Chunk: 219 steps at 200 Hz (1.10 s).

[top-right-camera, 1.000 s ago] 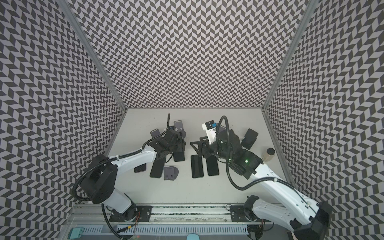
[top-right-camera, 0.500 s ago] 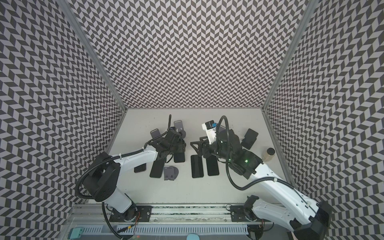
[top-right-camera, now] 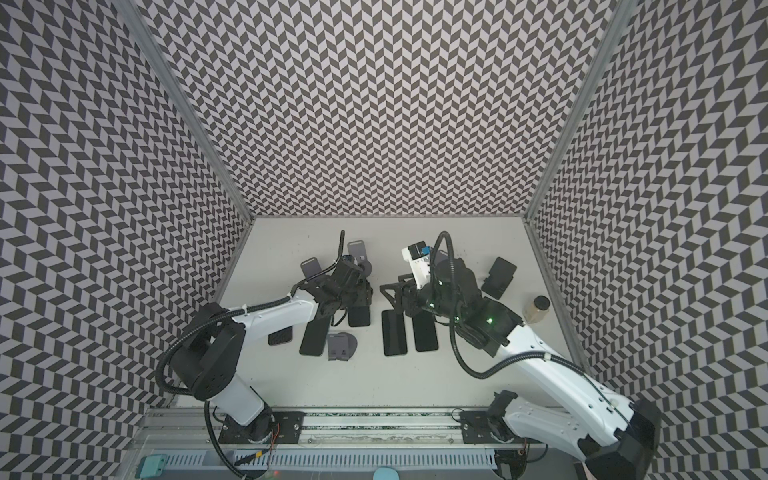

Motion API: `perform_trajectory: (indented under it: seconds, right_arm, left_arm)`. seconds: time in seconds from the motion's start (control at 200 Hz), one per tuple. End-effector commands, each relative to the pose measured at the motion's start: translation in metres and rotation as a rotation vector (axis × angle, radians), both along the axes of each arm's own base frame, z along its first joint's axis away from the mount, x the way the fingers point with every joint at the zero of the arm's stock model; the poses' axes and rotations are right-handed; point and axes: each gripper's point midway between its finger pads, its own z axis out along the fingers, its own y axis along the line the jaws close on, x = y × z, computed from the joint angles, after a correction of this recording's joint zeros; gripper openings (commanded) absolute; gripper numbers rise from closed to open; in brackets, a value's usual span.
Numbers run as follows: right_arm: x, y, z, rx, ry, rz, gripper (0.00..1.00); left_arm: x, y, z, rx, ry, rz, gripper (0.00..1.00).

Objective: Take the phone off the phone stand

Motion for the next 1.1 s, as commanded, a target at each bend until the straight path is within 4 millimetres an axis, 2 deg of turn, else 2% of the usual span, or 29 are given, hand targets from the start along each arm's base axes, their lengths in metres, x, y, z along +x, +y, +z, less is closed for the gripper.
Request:
perform_trajectory:
  seconds: [0.0, 1.091]
  right_arm:
    - [0.0, 0.002, 0.014, 0.026, -0.04, 0.008, 0.63]
    - [-0.003, 0.0, 0.011, 0.03, -0.038, 0.01, 0.63]
  left_arm:
    - [0.007, -0.013, 0.013, -0.03, -0.027, -0.013, 0.63]
    - [0.0, -0.023, -0.013, 0.009, 0.055, -0.03, 0.63]
